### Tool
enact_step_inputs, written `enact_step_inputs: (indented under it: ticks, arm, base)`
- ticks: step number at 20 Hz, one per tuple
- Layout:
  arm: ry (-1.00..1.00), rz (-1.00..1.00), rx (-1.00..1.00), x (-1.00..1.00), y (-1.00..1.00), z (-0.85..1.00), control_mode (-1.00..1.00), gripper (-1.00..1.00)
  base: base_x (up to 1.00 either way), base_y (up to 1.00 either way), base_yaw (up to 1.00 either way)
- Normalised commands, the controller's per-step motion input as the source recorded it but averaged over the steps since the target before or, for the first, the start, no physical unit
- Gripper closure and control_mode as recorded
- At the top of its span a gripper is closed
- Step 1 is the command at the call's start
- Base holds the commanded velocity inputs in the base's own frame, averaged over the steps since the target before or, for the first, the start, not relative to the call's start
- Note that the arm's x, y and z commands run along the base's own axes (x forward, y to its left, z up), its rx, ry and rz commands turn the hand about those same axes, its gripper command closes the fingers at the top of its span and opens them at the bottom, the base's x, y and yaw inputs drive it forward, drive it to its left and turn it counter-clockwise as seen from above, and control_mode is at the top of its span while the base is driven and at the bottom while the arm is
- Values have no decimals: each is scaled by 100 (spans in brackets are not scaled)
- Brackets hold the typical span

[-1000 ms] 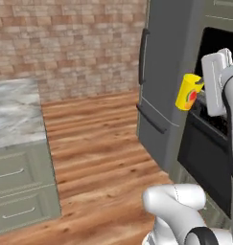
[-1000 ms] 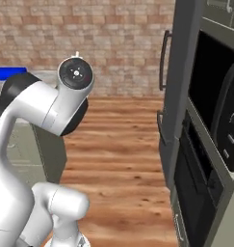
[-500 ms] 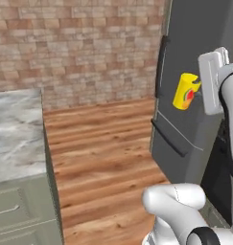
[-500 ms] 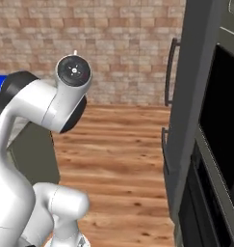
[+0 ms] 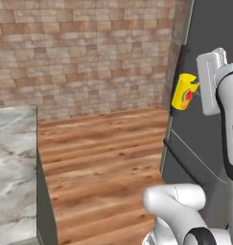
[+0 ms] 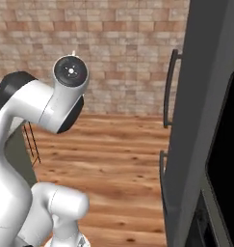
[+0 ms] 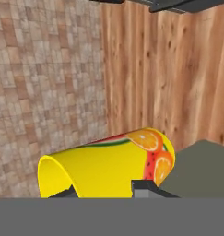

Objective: There is a tray on the dining counter. Grab the cup, mug, and pitcher and place them on the tray. The pitcher may be placed next to the tray if it cannot fit the tray.

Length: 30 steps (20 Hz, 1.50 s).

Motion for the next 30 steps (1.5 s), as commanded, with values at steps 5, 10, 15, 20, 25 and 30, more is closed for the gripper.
enact_step_inputs:
  ticks: [5,10,15,20,25,30]
  arm:
    - [0,0,0,0,0,0,100,100]
    - [0,0,0,0,0,0,100,100]
    - [0,0,0,0,0,0,100,100]
    - [0,0,0,0,0,0,100,100]
    - [0,0,0,0,0,0,100,100]
    - [0,0,0,0,0,0,100,100]
  base:
    - [91,-52,11]
    - [85,-29,11]
    - [97,0,13]
    - [100,3,17]
    - [99,0,16]
    - [83,-4,21]
